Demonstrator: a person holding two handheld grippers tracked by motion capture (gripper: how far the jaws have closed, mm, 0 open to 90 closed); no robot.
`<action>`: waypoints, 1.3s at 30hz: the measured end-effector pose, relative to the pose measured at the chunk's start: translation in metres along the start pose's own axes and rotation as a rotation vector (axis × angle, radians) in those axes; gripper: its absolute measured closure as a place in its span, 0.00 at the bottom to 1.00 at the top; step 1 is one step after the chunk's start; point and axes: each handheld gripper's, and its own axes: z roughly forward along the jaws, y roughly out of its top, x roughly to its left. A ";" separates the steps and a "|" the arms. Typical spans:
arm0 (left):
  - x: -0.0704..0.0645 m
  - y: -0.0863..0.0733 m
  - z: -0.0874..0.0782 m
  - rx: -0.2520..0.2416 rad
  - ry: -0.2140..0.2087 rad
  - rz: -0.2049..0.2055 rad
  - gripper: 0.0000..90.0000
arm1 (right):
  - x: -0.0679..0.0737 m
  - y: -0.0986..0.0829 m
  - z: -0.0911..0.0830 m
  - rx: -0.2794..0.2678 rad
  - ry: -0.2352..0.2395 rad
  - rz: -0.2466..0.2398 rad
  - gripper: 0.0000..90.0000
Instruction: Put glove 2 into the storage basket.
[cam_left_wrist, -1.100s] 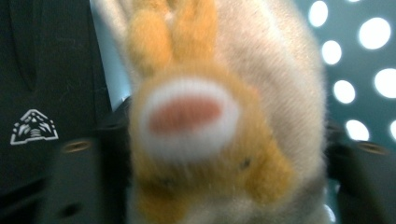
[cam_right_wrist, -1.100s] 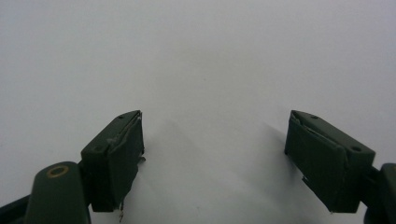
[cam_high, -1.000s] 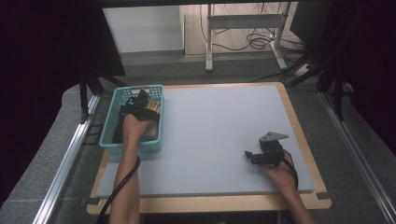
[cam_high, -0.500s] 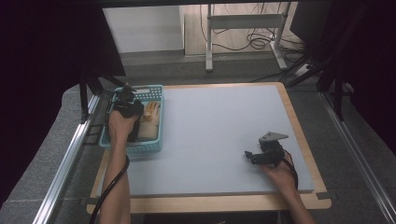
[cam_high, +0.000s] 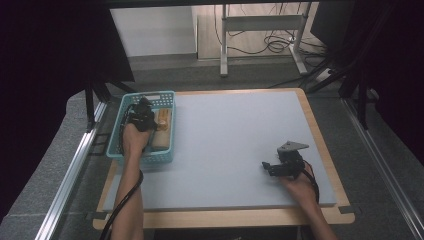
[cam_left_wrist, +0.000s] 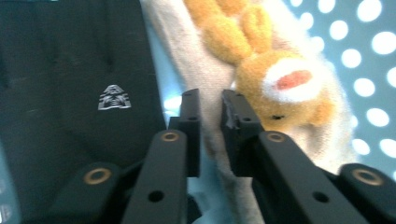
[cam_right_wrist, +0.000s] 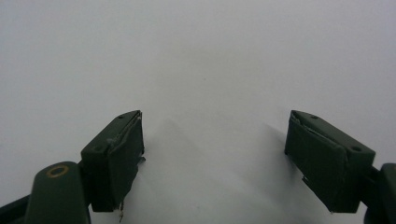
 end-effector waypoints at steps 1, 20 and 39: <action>0.003 -0.001 -0.001 -0.007 0.016 -0.001 0.82 | 0.000 0.000 0.000 0.001 0.000 0.000 0.21; 0.024 -0.016 -0.029 -0.151 0.030 -0.048 0.19 | 0.000 0.000 0.000 0.001 -0.001 -0.001 0.21; -0.030 -0.038 -0.065 -0.319 -0.169 0.107 0.01 | 0.000 0.000 0.000 0.001 -0.002 0.000 0.21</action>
